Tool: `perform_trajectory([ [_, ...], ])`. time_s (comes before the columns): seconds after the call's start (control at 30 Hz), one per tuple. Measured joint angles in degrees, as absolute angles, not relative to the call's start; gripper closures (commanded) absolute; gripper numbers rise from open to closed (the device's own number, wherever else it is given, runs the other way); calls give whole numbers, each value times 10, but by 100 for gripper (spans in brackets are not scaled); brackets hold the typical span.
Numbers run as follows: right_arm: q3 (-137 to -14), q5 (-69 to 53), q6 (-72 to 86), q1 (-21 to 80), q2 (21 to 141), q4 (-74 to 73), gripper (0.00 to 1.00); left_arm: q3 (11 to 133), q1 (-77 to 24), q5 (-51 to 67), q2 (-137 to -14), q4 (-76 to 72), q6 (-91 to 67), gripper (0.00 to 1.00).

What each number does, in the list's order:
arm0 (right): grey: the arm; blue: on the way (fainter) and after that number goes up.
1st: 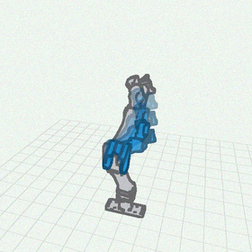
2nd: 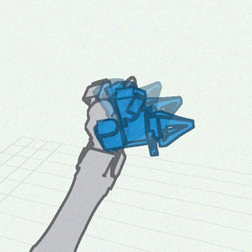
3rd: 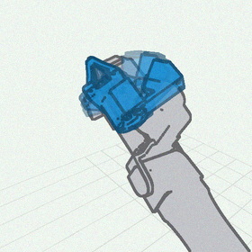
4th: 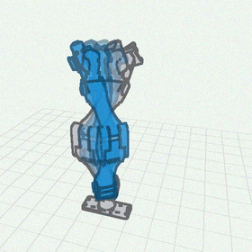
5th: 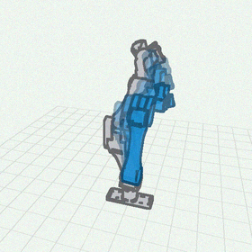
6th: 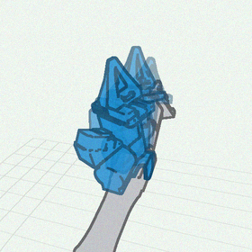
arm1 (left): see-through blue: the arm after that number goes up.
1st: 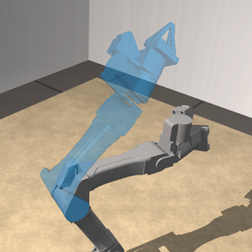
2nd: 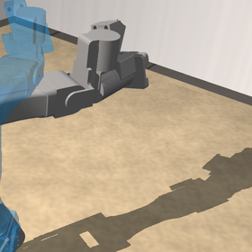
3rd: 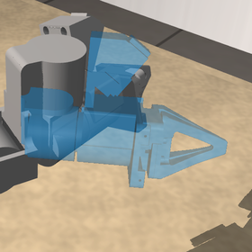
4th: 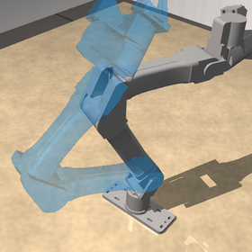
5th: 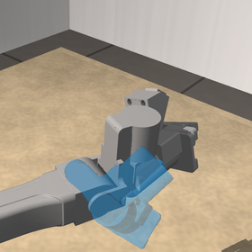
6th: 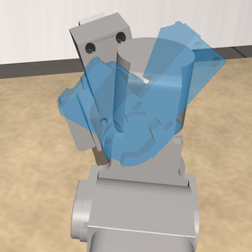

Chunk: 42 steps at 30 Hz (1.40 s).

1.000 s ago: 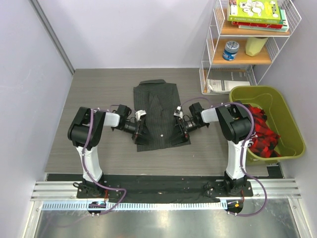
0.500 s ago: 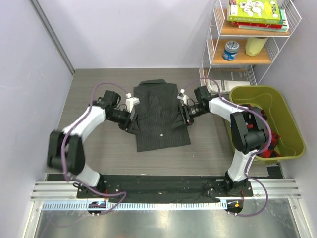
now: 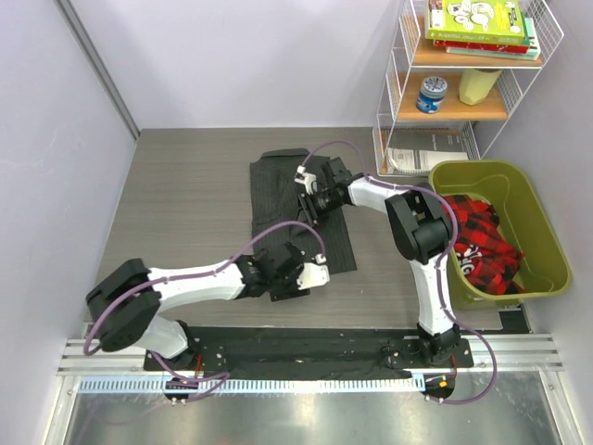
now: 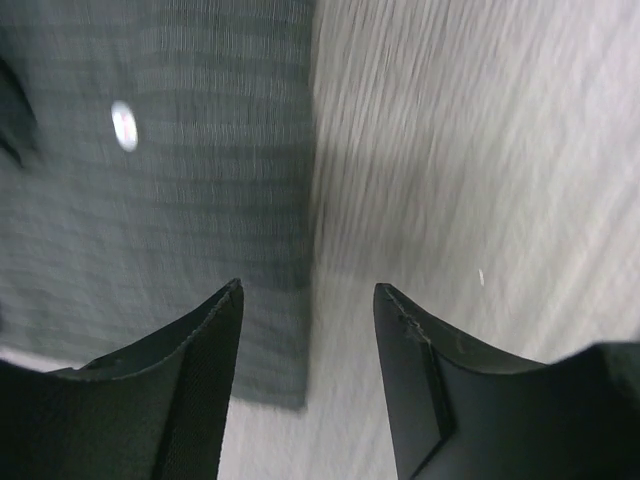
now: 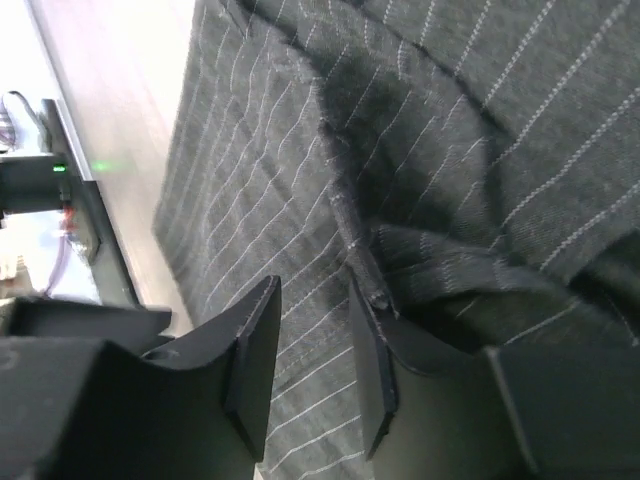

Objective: Fold and stack the long sleeve shirts
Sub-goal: Fold the shirt

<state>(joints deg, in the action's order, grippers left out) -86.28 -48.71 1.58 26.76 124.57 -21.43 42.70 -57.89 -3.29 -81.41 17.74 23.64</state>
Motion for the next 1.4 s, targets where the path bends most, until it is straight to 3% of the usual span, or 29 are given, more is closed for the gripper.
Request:
perform_trajectory([
  [0.2, -867, -497, 21, 264, 1264, -206, 61, 424, -641, -145, -884, 85, 263, 53],
  [0.3, -865, -495, 20, 264, 1264, -203, 61, 423, -648, -186, -908, 41, 283, 72],
  [0.33, -863, -496, 19, 264, 1264, -201, 61, 422, -648, -199, -917, 29, 292, 86],
  [0.43, -856, -500, 18, 264, 1263, -192, 61, 412, -647, -213, -925, 15, 310, 100],
  [0.53, -844, -502, 18, 264, 1256, -178, 58, 410, -647, -199, -908, 43, 318, 100],
  [0.7, -828, -512, 31, 268, 1234, -203, 39, 446, -640, -111, -820, 167, 305, 100],
  [0.83, -865, -505, 22, 273, 1219, -273, 30, 510, -641, 2, -763, 287, 275, 100],
  [1.1, -1026, -469, -71, 251, 1212, -367, 30, 627, -618, 187, -747, 500, 260, 100],
  [1.4, -1133, -435, -123, 217, 1318, -379, 43, 806, -494, 331, -856, 645, 288, 100],
])
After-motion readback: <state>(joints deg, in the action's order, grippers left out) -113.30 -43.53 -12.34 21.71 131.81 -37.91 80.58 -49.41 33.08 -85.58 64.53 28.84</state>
